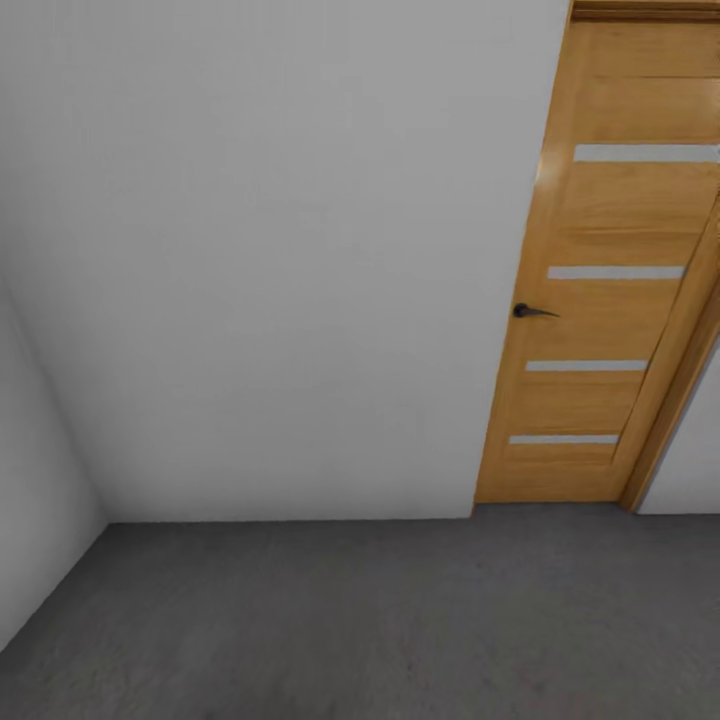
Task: Move the two storage containers from the living room to the garage. In the garage, place one container on the floor and stack the other container on top of it (either order is fine).
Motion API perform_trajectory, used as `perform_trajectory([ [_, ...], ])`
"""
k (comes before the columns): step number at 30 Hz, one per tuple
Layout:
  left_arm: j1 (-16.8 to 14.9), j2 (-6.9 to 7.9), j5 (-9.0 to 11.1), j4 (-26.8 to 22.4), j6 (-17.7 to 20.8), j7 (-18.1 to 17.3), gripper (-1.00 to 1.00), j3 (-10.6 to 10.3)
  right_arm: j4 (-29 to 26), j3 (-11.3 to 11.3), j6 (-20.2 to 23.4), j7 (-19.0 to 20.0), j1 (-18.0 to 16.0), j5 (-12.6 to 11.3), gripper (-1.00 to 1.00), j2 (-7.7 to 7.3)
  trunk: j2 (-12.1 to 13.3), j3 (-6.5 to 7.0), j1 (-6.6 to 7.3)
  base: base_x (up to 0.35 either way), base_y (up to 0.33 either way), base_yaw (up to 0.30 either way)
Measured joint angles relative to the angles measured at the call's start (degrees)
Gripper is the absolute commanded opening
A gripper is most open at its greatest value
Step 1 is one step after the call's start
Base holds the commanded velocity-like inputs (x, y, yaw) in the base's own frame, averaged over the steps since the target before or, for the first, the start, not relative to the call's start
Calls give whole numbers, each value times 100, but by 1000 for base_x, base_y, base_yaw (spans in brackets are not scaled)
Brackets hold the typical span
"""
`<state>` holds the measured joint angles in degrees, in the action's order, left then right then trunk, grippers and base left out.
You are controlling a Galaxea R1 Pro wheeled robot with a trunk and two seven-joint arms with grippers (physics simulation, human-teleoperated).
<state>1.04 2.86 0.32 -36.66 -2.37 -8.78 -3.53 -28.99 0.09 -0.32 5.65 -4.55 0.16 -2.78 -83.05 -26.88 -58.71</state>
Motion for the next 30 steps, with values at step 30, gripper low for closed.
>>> perform_trajectory([
  [30,0,0,0,-1,1,0,100,2,0,0,0,-5,0,0,100,-2,0,0,-1,163,-293,0],
])
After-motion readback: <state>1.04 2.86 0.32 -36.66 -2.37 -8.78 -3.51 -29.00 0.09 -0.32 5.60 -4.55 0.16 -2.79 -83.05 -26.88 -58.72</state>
